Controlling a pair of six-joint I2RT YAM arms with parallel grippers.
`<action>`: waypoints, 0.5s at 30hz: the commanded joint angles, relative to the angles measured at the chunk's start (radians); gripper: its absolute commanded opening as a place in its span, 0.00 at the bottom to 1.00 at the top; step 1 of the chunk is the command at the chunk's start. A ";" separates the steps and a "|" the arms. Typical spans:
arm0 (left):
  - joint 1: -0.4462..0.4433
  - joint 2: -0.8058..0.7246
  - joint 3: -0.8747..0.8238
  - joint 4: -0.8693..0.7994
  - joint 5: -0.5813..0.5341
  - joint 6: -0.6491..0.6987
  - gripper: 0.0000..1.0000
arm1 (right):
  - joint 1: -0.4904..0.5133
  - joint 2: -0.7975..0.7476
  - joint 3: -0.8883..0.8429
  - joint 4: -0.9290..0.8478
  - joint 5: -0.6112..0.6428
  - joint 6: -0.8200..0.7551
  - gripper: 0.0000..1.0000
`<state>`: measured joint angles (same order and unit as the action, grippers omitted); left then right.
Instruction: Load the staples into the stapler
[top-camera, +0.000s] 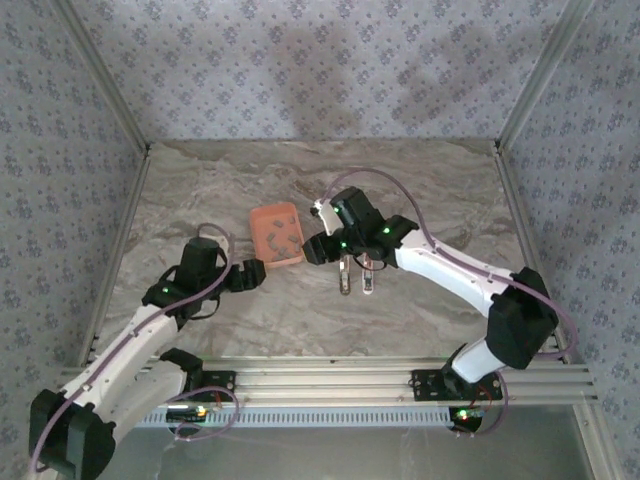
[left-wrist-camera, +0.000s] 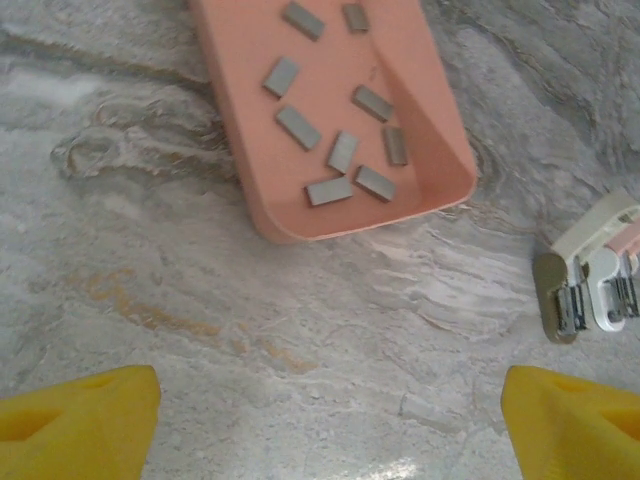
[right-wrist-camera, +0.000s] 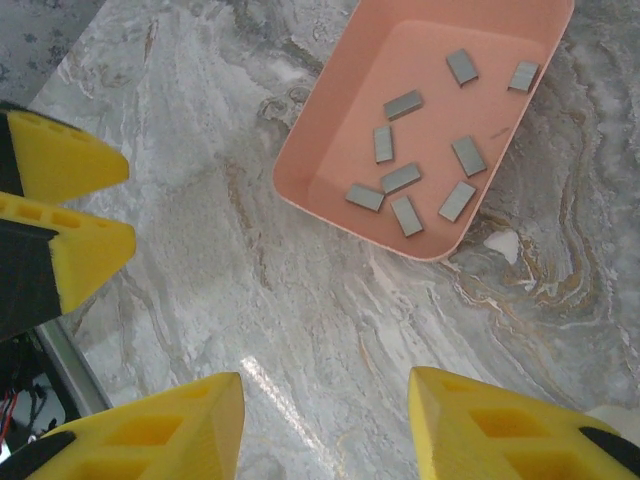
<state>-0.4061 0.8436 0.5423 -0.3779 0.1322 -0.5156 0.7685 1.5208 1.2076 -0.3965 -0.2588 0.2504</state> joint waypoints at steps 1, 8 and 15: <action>0.029 0.021 -0.027 0.079 0.080 -0.034 0.88 | 0.004 0.036 0.059 -0.050 0.027 0.033 0.47; 0.047 0.173 -0.019 0.166 0.124 -0.009 0.87 | 0.005 0.102 0.109 -0.083 0.030 0.058 0.47; 0.047 0.263 0.105 0.149 0.112 0.056 0.82 | -0.003 0.123 0.115 -0.109 0.010 0.068 0.47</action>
<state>-0.3641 1.0847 0.5648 -0.2504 0.2329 -0.5076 0.7685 1.6367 1.2896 -0.4610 -0.2462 0.2977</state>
